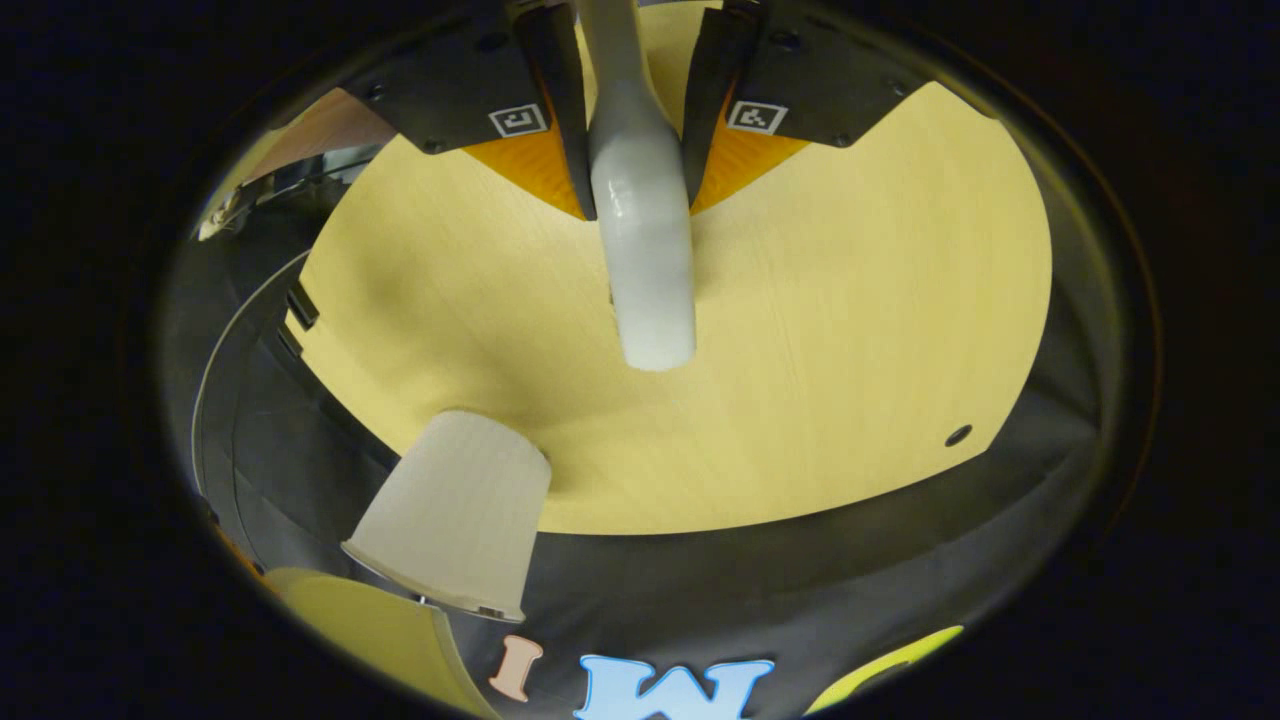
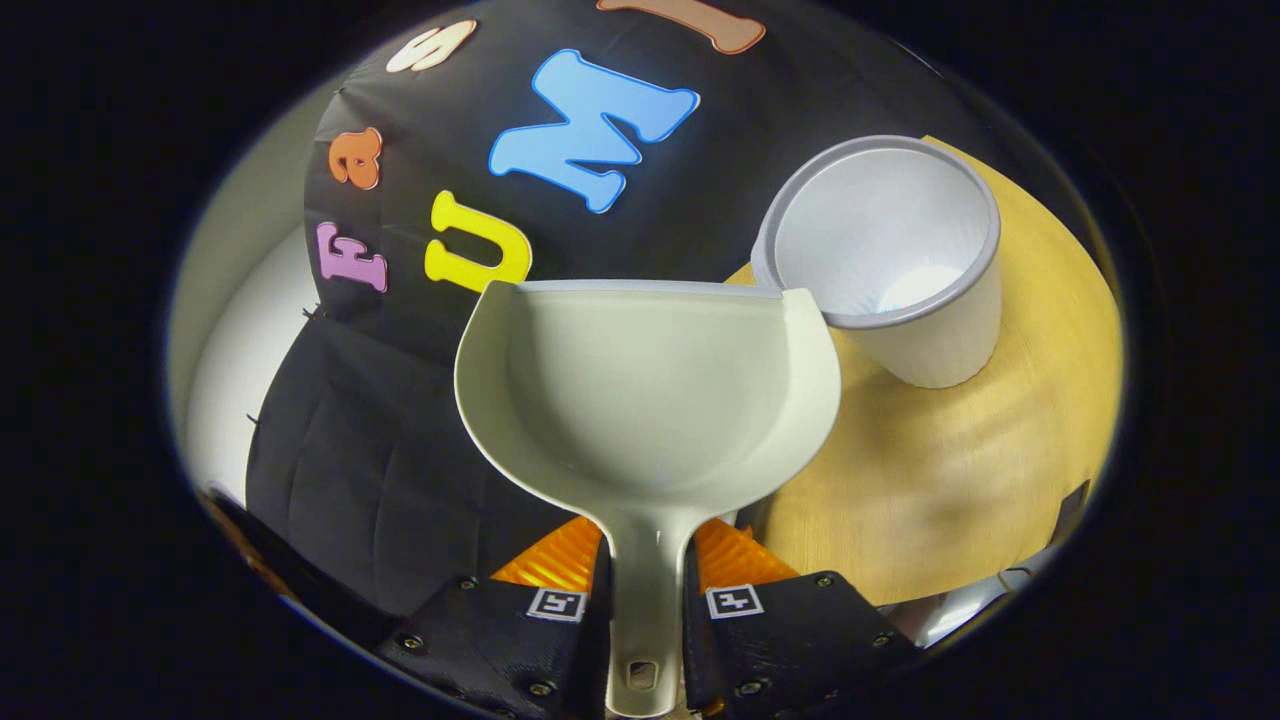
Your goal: Pick up the small broom and dustpan from the desktop, sweep the trash into the dustpan with the broom, and then empty the trash into the garbage bin.
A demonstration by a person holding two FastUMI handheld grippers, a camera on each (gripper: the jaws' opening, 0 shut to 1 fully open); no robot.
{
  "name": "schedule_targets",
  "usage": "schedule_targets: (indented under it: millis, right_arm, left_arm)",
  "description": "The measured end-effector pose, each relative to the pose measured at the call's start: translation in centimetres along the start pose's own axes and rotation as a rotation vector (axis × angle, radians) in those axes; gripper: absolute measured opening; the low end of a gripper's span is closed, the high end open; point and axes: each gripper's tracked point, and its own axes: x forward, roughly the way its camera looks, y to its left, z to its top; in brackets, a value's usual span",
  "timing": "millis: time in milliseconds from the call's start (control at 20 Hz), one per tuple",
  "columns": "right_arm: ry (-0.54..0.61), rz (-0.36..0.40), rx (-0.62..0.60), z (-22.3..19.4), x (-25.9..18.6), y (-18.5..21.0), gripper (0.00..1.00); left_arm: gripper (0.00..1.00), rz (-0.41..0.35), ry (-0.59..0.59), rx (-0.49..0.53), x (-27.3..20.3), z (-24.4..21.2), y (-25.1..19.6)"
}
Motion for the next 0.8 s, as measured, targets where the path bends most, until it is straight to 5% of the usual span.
schedule_targets:
  millis: [450, 800]
  right_arm:
    - [-0.026, -0.141, -0.049, -2.4, 1.6, -2.1, 0.29]
    - [0.010, -0.336, -0.125, -4.5, 2.4, -6.4, 0.29]
  left_arm:
    - [0.53, 0.020, 0.002, 0.004, -2.1, -2.5, 5.1]
    - [0.51, 0.022, -0.006, -0.015, -2.3, -2.9, 6.8]
